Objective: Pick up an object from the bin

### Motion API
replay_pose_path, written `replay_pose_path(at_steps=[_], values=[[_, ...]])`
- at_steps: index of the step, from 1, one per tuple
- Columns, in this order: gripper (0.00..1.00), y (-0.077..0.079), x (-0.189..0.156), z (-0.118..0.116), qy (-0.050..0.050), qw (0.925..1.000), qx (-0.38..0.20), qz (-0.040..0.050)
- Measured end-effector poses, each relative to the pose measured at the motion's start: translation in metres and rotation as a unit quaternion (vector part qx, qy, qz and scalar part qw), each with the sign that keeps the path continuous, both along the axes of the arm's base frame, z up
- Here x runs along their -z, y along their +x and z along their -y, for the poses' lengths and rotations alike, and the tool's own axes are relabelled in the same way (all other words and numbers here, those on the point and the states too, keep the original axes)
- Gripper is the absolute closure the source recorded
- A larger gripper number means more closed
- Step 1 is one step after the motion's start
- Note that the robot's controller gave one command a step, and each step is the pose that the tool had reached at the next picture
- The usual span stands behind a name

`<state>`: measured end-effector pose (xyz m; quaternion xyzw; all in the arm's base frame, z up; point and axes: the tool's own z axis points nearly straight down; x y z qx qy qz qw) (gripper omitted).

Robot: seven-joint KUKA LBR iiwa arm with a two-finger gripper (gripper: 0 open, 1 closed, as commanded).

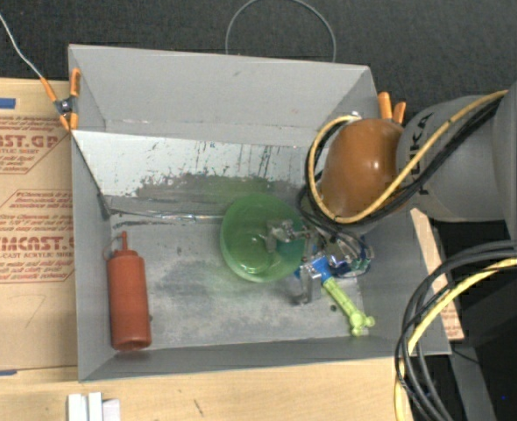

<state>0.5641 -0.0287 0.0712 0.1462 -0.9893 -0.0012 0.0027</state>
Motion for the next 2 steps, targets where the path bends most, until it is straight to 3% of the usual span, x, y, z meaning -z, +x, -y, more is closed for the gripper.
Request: replay_pose_path(at_steps=[1, 2], values=[[1.00, 0.0060, -0.0032, -0.0171, 0.003, 0.9991, 0.043, 0.0076], [1.00, 0.0062, -0.0034, -0.0173, 0.003, 0.9991, 0.043, 0.0079]])
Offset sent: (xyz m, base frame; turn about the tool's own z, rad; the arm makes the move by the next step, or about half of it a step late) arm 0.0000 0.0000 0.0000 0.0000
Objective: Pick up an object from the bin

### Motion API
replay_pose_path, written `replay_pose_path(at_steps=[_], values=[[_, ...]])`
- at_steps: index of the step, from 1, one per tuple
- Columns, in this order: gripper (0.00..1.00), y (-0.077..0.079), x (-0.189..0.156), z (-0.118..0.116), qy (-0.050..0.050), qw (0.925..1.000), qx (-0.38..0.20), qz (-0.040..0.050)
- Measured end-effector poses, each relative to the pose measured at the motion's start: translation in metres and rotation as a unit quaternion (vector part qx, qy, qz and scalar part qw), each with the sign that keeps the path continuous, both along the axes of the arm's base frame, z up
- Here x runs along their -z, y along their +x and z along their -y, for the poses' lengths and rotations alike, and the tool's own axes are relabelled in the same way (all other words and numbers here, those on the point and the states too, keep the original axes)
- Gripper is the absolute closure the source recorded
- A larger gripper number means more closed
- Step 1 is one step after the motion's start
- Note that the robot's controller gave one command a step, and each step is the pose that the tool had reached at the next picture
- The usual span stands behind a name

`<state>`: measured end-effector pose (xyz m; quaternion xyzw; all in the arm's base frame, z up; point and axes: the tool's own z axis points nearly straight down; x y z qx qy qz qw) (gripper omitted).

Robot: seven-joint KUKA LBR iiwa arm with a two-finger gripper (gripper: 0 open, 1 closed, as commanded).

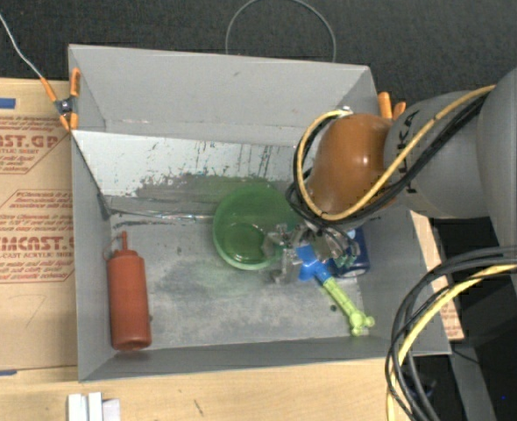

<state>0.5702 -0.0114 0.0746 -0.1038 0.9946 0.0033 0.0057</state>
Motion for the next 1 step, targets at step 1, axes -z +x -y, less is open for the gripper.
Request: replay_pose_path(at_steps=[1], values=[[1.00, -0.0057, -0.0763, 0.0093, -0.001, 1.0000, 0.000, -0.0025]])
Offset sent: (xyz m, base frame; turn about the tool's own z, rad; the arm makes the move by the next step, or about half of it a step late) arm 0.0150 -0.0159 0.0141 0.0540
